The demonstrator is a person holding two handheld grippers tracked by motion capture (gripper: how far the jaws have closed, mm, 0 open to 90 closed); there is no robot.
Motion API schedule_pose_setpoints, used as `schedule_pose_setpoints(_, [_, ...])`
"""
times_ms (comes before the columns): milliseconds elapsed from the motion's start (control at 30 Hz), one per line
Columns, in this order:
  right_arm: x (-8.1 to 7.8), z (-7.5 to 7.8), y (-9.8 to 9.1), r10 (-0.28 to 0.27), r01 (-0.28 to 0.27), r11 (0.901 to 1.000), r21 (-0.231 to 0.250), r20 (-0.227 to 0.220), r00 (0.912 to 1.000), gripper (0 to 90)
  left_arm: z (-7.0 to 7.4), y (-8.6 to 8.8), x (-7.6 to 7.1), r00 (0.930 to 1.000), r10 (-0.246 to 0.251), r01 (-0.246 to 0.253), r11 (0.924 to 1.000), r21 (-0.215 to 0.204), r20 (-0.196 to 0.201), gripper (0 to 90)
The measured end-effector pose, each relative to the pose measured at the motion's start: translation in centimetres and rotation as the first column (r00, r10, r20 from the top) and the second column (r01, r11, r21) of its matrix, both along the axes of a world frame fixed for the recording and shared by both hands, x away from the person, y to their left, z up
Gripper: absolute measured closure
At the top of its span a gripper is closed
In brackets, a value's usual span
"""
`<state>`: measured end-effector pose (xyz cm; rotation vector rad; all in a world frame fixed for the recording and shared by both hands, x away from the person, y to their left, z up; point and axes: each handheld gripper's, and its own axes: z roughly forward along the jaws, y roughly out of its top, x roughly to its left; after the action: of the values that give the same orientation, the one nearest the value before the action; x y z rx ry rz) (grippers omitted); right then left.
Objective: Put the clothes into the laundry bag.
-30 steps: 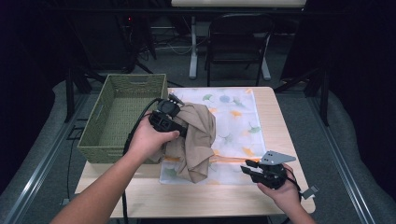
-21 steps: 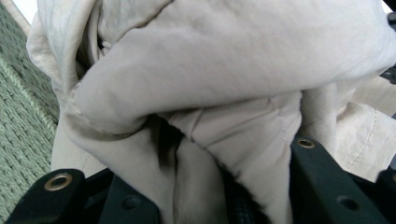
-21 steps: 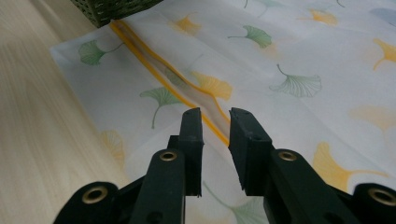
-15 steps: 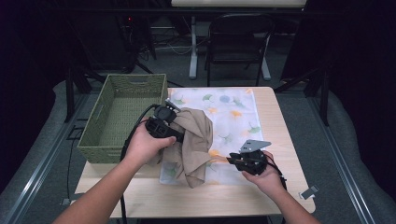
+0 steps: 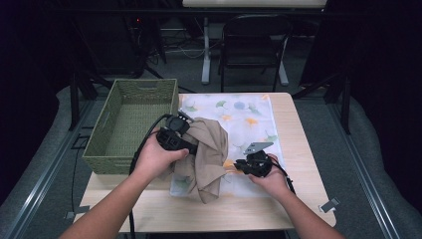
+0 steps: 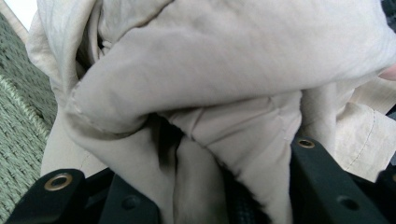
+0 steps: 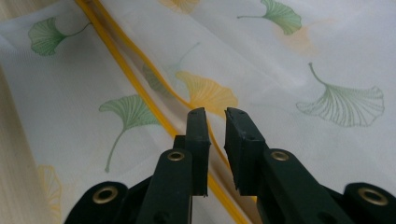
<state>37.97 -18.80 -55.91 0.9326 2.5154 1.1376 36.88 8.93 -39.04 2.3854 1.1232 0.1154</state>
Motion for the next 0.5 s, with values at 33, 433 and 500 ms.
schedule_pose_setpoints(33, [0.1, 0.0, 0.2, 0.002, -0.002, 1.0, 0.007, 0.001, 1.0, 79.1, 0.0, 0.0, 0.0, 1.0, -0.001, 0.001, 1.0, 0.001, 0.0, 62.2])
schedule_pose_setpoints(433, [1.2, -0.8, 1.9, 0.042, -0.043, 0.998, -0.045, -0.037, 0.9985, 73.4, 0.0, -0.1, -0.2, 1.0, -0.005, 0.005, 1.0, 0.002, 0.001, 62.1])
schedule_pose_setpoints(500, [1.3, -0.9, 2.0, 0.064, -0.067, 0.995, -0.074, -0.054, 0.9965, 75.1, 0.0, -0.2, -0.2, 1.0, -0.005, 0.005, 1.0, 0.001, -0.001, 62.1])
